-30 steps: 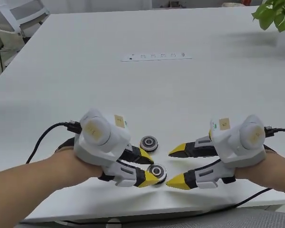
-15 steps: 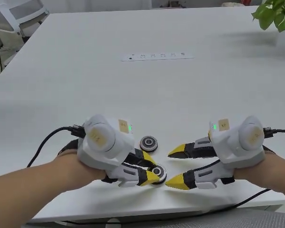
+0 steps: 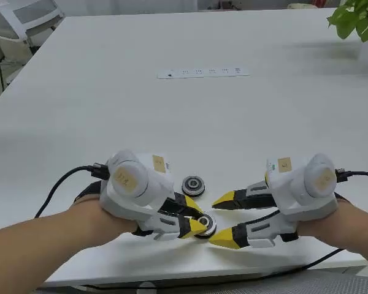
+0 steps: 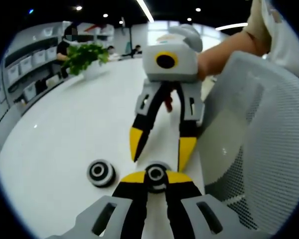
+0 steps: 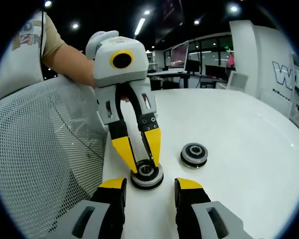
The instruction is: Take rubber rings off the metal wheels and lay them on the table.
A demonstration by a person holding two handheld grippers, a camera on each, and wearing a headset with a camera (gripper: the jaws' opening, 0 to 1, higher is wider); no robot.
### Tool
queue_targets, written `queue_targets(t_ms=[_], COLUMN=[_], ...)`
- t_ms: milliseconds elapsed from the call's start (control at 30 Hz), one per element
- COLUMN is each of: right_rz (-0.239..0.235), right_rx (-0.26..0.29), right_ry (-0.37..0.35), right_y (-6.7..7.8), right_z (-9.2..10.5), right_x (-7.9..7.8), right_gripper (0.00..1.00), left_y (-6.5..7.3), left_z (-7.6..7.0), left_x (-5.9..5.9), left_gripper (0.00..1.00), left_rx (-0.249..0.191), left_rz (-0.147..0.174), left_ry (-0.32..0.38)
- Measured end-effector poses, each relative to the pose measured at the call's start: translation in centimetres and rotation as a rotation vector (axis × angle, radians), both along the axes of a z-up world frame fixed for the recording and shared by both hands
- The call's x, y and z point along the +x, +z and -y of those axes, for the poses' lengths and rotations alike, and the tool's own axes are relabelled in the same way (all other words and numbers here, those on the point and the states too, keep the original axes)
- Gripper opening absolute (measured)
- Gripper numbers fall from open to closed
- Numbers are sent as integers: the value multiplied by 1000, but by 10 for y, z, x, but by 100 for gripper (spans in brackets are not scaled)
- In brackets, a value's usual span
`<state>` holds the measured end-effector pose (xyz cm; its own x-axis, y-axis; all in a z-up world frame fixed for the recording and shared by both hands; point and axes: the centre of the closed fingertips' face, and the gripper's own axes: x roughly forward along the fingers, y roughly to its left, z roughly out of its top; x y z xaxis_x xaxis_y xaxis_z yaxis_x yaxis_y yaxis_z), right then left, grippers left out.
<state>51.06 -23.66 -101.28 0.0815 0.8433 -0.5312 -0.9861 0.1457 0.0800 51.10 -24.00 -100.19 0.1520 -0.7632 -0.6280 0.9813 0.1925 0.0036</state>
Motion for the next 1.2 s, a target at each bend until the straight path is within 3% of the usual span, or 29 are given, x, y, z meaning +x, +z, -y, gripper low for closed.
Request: queue_targets(t_ms=[167,467,933,1200], right_rz=[-22,-42,-57,-76], right_rx=[24,20,12,-1], right_ry=[-11,-17,-48,-68], right_y=[1,-4,-4,-5], right_z=[-6,-11,-3,4], right_x=[-1,-4,-3,-4], right_gripper=[33,27,22,11], left_y=[0,0,0,0], left_z=[0,-2,-3,-3], left_x=[0,1,2,3], left_gripper=[14,13,13,13], left_rx=[-3,-9,-9,-10], left_rz=[-2,-5,2,5], left_ry=[2,9,7,11])
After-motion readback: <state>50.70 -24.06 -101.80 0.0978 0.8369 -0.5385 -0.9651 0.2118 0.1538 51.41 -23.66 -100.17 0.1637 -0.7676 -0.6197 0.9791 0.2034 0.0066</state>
